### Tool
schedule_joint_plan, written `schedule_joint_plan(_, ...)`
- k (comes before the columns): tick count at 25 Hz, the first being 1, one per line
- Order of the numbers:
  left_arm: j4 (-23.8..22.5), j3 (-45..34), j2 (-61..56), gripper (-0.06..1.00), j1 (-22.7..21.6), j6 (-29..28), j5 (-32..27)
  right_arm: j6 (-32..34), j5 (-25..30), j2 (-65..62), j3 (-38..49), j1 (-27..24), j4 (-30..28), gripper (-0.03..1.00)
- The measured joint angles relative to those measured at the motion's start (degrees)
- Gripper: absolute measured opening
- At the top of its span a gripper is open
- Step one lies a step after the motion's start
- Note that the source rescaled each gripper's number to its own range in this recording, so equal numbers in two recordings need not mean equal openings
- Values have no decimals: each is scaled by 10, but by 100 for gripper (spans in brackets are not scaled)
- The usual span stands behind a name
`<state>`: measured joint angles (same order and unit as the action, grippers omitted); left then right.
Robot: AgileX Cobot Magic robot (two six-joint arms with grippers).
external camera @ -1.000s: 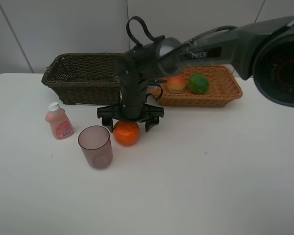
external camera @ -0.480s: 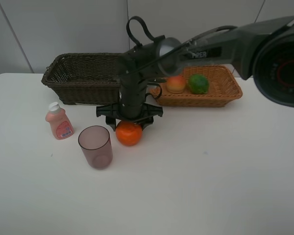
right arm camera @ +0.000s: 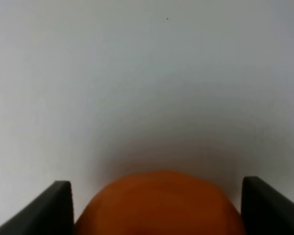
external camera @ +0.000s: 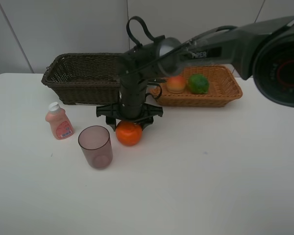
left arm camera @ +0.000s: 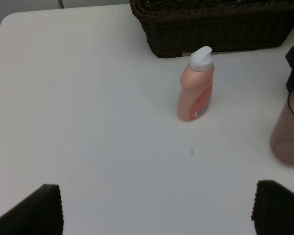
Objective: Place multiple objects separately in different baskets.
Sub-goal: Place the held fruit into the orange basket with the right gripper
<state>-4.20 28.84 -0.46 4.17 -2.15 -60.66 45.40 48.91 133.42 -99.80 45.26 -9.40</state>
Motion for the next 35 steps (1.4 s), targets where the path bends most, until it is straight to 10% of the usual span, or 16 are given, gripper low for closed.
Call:
schedule_joint_plan(11, 0, 0, 0, 100, 0, 0, 0, -17, 13, -6, -6, 0, 1, 56)
schedule_joint_plan(21, 0, 0, 0, 100, 0, 0, 0, -212, 200, -18, -169, -3, 1, 56)
schedule_joint_plan(35, 0, 0, 0, 100, 0, 0, 0, -253, 208, -66, -203, -135, -50, 56)
